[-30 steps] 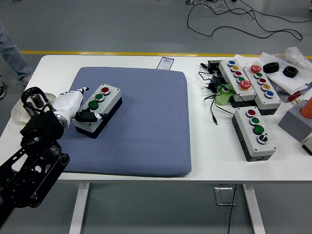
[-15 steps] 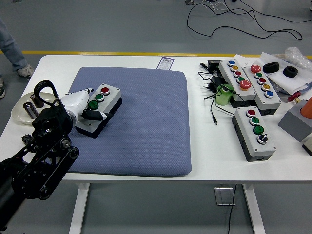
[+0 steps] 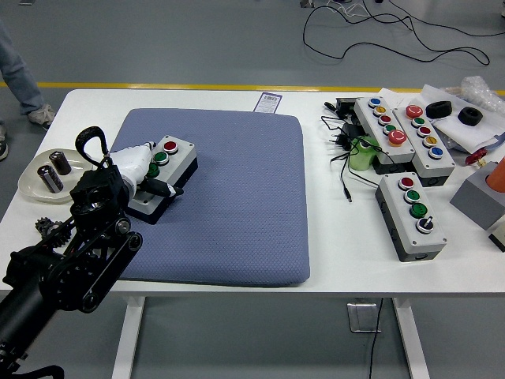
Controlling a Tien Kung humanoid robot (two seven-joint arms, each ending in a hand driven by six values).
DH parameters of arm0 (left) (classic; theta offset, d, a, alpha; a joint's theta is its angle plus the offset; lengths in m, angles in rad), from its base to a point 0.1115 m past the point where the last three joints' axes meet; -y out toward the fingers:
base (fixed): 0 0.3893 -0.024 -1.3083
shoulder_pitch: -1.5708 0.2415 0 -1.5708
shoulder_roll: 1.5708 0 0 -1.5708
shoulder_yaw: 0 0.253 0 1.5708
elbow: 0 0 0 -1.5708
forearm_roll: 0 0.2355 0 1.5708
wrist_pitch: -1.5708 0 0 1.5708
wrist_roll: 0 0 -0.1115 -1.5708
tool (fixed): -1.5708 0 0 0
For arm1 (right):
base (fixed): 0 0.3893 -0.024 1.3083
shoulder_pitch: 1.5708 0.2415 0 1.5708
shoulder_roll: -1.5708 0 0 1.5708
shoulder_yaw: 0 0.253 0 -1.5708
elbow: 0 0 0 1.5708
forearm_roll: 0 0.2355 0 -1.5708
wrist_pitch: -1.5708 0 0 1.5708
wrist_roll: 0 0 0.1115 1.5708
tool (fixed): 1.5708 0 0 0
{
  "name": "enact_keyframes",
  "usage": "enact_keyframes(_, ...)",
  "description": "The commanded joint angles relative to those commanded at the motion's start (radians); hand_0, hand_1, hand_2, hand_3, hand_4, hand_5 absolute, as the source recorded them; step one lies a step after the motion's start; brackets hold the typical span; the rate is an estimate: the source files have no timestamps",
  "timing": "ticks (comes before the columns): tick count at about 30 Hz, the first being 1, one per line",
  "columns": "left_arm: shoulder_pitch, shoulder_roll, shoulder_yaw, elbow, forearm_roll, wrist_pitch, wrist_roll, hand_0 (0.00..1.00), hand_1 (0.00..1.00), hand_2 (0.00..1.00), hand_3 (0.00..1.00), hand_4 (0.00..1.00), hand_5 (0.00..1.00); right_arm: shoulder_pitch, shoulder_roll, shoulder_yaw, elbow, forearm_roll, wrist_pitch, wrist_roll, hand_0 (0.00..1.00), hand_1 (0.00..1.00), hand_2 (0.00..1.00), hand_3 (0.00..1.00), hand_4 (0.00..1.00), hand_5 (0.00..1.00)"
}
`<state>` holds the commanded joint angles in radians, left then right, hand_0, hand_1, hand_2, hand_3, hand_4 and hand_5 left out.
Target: Pick up the button,place it on the desk,press the button,press the button
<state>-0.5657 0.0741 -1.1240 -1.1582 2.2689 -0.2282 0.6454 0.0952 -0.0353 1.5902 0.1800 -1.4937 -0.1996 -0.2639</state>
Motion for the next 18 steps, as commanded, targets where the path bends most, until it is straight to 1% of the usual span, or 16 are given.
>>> enact_keyframes(4, -0.011, -0.008, 0.008, 0.023, 0.0, 0.009, 0.0, 0.861, 0.998, 0.998, 0.998, 0.998, 0.425, 0.0, 0.0, 0.002, 0.0, -0.003, 0.0, 0.0, 0.66, 0.656, 0.712, 0.613, 0.47, 0.33)
enact_keyframes(5, -0.013, -0.009, 0.008, 0.028, 0.0, 0.008, 0.0, 0.733, 0.96, 0.998, 0.998, 0.998, 0.407, 0.0, 0.0, 0.002, 0.0, -0.002, 0.0, 0.0, 0.66, 0.656, 0.711, 0.613, 0.47, 0.329)
enact_keyframes(10, -0.019, -0.012, 0.013, 0.051, 0.0, -0.001, 0.0, 0.733, 0.96, 0.998, 0.998, 0.998, 0.407, 0.0, -0.001, 0.005, 0.0, -0.006, 0.0, 0.0, 0.66, 0.656, 0.711, 0.613, 0.47, 0.329)
enact_keyframes(11, -0.02, -0.012, 0.013, 0.053, 0.0, -0.002, 0.0, 0.513, 0.738, 0.985, 0.998, 0.985, 0.378, 0.0, -0.001, 0.005, 0.0, -0.005, 0.0, 0.001, 0.66, 0.655, 0.712, 0.613, 0.47, 0.329)
enact_keyframes(16, -0.023, -0.012, 0.021, 0.074, 0.0, -0.005, 0.0, 0.513, 0.738, 0.985, 0.998, 0.985, 0.378, -0.001, -0.001, 0.006, 0.0, -0.008, 0.0, 0.001, 0.66, 0.655, 0.712, 0.613, 0.47, 0.329)
enact_keyframes(17, -0.023, -0.012, 0.023, 0.077, 0.0, -0.015, 0.0, 0.41, 0.558, 0.794, 0.998, 0.857, 0.189, -0.001, -0.001, 0.006, 0.0, -0.008, 0.0, 0.001, 0.66, 0.653, 0.71, 0.613, 0.47, 0.331)
enact_keyframes(18, -0.023, -0.011, 0.025, 0.077, 0.0, -0.021, 0.0, 0.41, 0.558, 0.794, 0.998, 0.857, 0.189, -0.001, -0.001, 0.007, 0.0, -0.008, 0.0, 0.001, 0.66, 0.653, 0.71, 0.613, 0.47, 0.331)
